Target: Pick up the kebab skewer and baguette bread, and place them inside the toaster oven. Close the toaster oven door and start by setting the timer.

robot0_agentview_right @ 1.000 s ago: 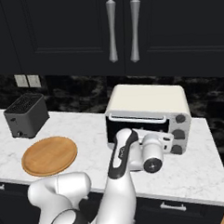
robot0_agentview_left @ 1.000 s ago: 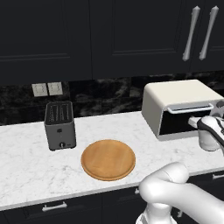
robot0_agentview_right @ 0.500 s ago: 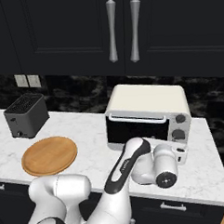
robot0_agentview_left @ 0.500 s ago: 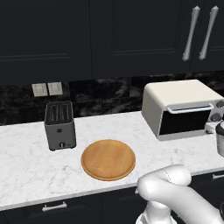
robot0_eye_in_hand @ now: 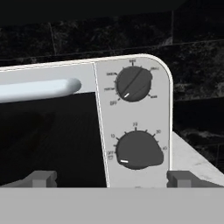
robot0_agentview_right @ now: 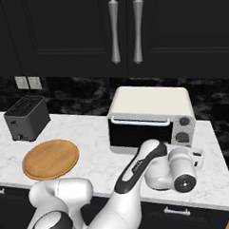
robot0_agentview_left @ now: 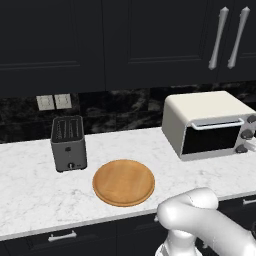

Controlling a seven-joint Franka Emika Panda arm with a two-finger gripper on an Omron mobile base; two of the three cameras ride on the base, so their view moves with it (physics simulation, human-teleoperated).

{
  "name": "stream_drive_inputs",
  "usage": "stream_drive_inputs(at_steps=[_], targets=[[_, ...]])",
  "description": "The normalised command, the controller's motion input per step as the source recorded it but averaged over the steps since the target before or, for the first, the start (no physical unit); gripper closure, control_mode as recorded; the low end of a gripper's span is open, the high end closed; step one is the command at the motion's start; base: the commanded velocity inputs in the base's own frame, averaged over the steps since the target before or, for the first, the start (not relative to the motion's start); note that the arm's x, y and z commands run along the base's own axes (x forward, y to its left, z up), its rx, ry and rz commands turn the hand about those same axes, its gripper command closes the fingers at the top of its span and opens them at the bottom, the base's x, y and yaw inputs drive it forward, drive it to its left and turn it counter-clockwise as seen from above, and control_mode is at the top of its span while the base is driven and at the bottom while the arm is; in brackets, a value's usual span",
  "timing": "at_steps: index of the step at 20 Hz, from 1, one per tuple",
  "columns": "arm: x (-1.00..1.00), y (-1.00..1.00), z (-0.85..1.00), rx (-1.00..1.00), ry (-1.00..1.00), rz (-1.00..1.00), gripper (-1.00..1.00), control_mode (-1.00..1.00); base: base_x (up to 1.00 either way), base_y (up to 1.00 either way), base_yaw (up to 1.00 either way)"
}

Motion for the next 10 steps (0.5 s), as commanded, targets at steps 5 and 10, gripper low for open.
stream_drive_inputs(at_steps=[5,10], targets=[[0.0,-0.27,0.0,0.0,0.06,0.0,-1.0,-1.0,0.0,0.0,0.0],[0.0,-0.2,0.0,0.0,0.01,0.0,-1.0,-1.0,0.0,0.0,0.0]])
